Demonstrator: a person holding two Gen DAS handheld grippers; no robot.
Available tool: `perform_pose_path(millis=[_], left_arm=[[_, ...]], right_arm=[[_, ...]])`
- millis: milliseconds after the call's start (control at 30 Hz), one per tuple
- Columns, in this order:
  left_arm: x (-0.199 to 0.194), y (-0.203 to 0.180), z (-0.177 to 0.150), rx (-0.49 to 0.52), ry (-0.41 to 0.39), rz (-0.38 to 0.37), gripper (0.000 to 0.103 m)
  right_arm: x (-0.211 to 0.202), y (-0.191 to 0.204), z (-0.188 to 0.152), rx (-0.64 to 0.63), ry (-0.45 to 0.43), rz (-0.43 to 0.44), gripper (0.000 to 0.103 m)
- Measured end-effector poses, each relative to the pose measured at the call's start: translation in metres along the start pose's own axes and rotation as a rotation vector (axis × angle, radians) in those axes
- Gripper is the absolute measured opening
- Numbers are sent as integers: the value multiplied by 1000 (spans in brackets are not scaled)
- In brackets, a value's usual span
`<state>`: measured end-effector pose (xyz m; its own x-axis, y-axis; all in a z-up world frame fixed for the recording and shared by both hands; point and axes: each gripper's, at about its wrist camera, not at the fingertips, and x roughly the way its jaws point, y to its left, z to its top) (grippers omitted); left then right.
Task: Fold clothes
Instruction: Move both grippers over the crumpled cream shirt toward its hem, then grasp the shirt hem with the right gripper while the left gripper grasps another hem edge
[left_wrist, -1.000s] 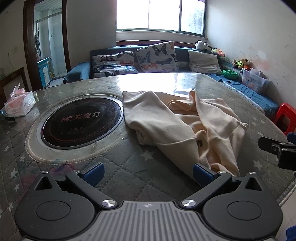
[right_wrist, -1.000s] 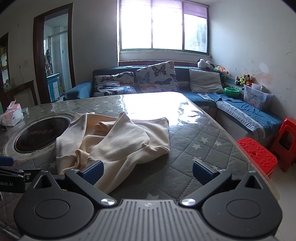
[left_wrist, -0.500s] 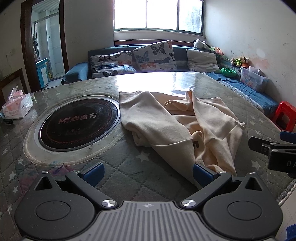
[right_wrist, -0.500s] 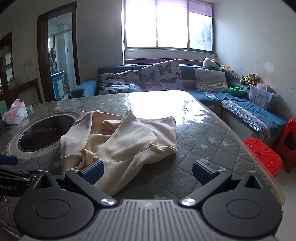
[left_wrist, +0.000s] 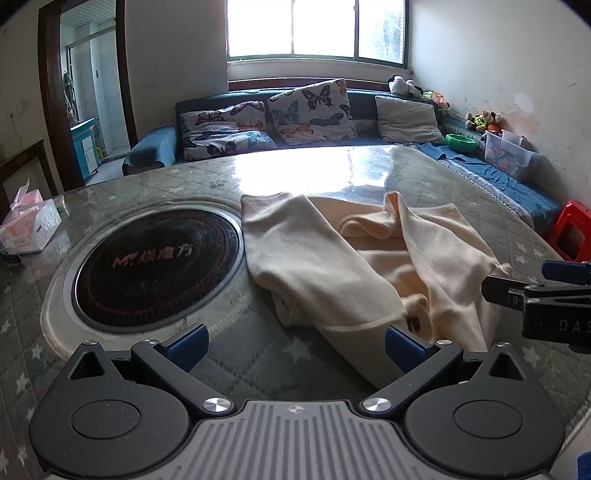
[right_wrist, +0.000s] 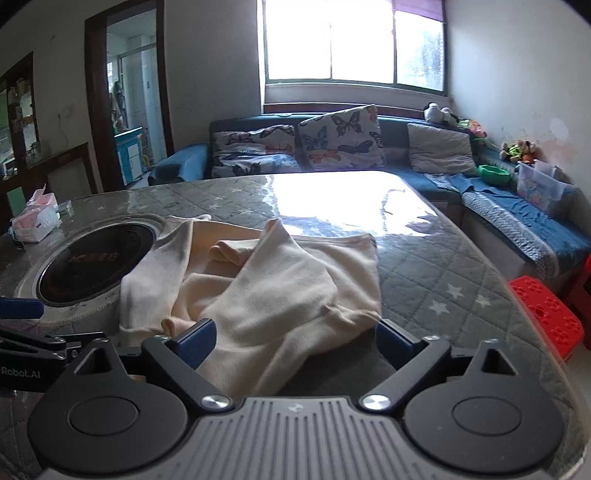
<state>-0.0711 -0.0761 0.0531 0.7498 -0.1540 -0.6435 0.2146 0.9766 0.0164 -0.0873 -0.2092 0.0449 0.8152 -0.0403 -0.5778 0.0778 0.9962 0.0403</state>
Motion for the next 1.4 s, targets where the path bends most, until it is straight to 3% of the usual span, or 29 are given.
perform_pose_path(millis=[567,767,933,1000,1067,1233,1400], left_arm=[[46,28,43,-40,13,44,103],[63,32,60,-46,13,47,103],[82,28,82,-48,-8,47,103],[91,25,91,-45,-16,40,102],[101,22,100,-36,-24,33,102],[130,11,116,-2,-5,31,91],[150,8,114,28,41,34,65]], right_arm=[[108,-4,87,-29,74,79,69],[152,-1,98,-32,132,111,58],[172,-7,95,-6,182,149,38],[174,-9,94,-4,187,157,21],[172,-12,92,10,187,158,15],[155,-22,91,19,149,144,9],[123,-38,91,41,81,107,8]])
